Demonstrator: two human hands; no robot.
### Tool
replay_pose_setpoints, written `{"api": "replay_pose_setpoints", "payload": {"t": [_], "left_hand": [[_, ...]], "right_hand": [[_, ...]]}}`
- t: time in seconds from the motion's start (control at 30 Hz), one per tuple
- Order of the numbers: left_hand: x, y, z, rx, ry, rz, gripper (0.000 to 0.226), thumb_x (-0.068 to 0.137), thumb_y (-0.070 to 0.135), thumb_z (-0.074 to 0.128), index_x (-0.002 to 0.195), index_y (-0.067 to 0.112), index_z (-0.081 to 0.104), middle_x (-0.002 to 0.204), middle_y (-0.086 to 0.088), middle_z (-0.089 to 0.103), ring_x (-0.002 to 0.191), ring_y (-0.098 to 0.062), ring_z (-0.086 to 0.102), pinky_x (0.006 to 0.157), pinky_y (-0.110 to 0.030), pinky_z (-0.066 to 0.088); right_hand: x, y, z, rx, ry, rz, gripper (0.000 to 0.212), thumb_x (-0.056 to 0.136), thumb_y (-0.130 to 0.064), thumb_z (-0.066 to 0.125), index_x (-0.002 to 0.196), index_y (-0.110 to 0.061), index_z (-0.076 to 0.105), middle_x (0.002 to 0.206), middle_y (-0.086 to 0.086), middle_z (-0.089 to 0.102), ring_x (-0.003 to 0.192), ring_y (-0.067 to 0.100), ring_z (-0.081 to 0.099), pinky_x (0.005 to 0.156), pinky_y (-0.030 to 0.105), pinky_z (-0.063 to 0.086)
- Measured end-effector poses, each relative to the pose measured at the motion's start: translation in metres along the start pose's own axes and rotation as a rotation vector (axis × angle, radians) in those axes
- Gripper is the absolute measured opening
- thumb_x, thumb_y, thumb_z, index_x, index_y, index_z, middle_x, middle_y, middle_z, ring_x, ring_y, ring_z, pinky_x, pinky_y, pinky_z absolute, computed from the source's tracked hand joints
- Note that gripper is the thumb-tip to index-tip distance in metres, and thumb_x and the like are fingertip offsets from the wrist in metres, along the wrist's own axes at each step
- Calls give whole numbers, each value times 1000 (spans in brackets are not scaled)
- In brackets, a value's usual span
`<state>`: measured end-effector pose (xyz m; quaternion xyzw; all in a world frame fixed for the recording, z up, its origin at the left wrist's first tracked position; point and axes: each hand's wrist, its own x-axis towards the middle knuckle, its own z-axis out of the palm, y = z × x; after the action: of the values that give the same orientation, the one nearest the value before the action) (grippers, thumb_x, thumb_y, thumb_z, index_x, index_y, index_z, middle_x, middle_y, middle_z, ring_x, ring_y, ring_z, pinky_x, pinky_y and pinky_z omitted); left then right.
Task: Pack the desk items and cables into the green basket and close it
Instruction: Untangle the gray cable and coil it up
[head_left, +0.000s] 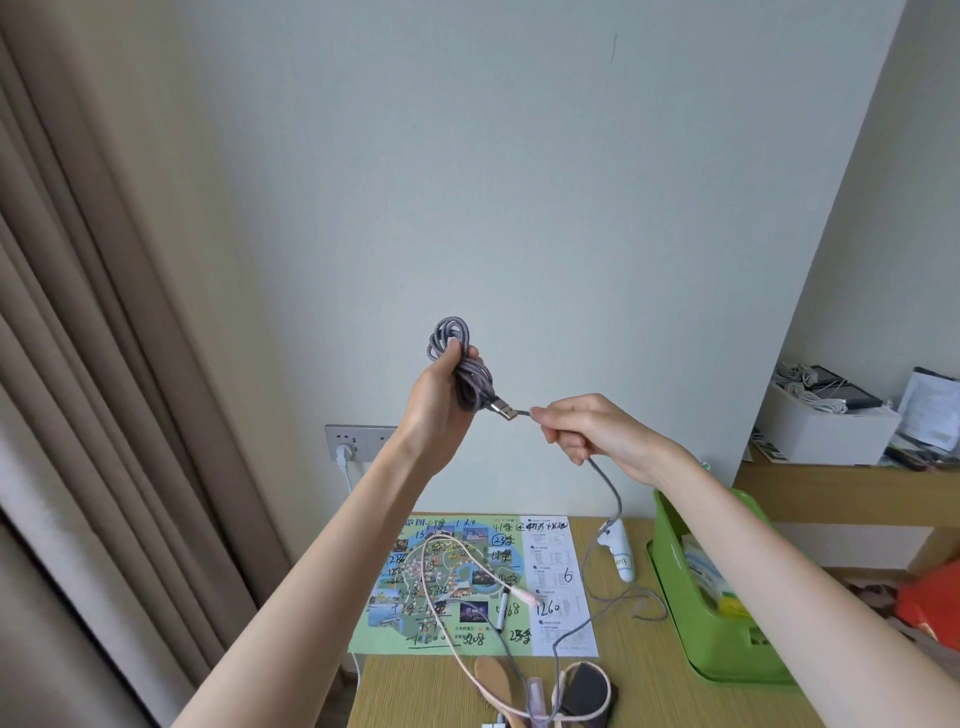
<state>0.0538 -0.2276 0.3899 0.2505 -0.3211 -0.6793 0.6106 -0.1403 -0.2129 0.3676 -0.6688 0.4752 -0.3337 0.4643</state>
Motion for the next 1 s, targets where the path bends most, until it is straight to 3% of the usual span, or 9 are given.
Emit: {"api": "replay_pose_setpoints", "payload": {"t": [0.1,0.23,0.33,0.5,0.6,0.7,0.8,0.9,1.0], "left_hand": [[2,1,-3,123,13,7,21,102,28,43,89,18,55,76,5,54,63,-7,49,60,-21,40],[0,-4,-6,572,36,88,32,102,37,41,83,17,56,66,5,48,58,-9,44,59,-24,36],[0,-12,-11,933,-4,163,30,103,39,37,88,19,54,69,3,45,58,-8,43,55,-18,38],[-3,-29,-9,1192,-161,177,31,104,35,36,92,12,53,64,2,44,48,-1,41,46,-11,31],[-9,-35,-3,1228,-248,88,39,103,45,29,94,16,54,78,2,51,68,-10,45,60,-18,35],[-16,-37,5,1220,-320,-21,45,99,56,28,95,19,54,78,8,55,65,0,48,62,-18,37],[-21,-42,10,1223,-414,-77,36,100,47,40,88,15,52,64,3,49,50,-4,41,50,-17,33],[-23,-42,13,1177,-377,-110,29,101,37,41,86,18,57,88,-4,55,76,-15,47,67,-24,35],[-24,-37,15,1109,-342,-105,29,101,33,39,82,19,56,89,-5,52,68,-13,44,62,-25,33]], "right_hand": [[0,-2,-6,-5,45,-3,31,88,-36,67,68,-14,57,50,-5,32,47,12,31,52,22,33],[-2,-10,-16,-13,64,-27,25,86,-28,68,65,-16,61,53,-5,30,48,12,28,50,22,28],[-4,-17,-22,-21,68,-61,22,86,-24,68,67,-15,64,52,-6,28,48,11,24,47,20,24],[-7,-29,-25,-23,93,-128,18,87,-23,69,74,-11,66,52,-7,27,48,10,21,46,21,17],[-5,-32,-23,-52,139,-144,19,88,-22,68,74,-9,65,50,-8,28,46,9,21,44,19,16],[-3,-30,-20,-84,170,-164,21,87,-21,70,81,-1,67,48,-8,35,43,5,25,43,15,21],[-1,-29,-17,-104,186,-195,22,85,-21,73,81,0,68,47,-12,48,40,1,33,42,10,25],[0,-26,-17,-100,236,-206,23,82,-27,76,77,-5,68,48,-14,50,42,1,36,42,9,26],[1,-18,-19,-32,294,-190,22,85,-31,72,79,-11,64,49,-14,43,44,4,30,41,13,24]]}}
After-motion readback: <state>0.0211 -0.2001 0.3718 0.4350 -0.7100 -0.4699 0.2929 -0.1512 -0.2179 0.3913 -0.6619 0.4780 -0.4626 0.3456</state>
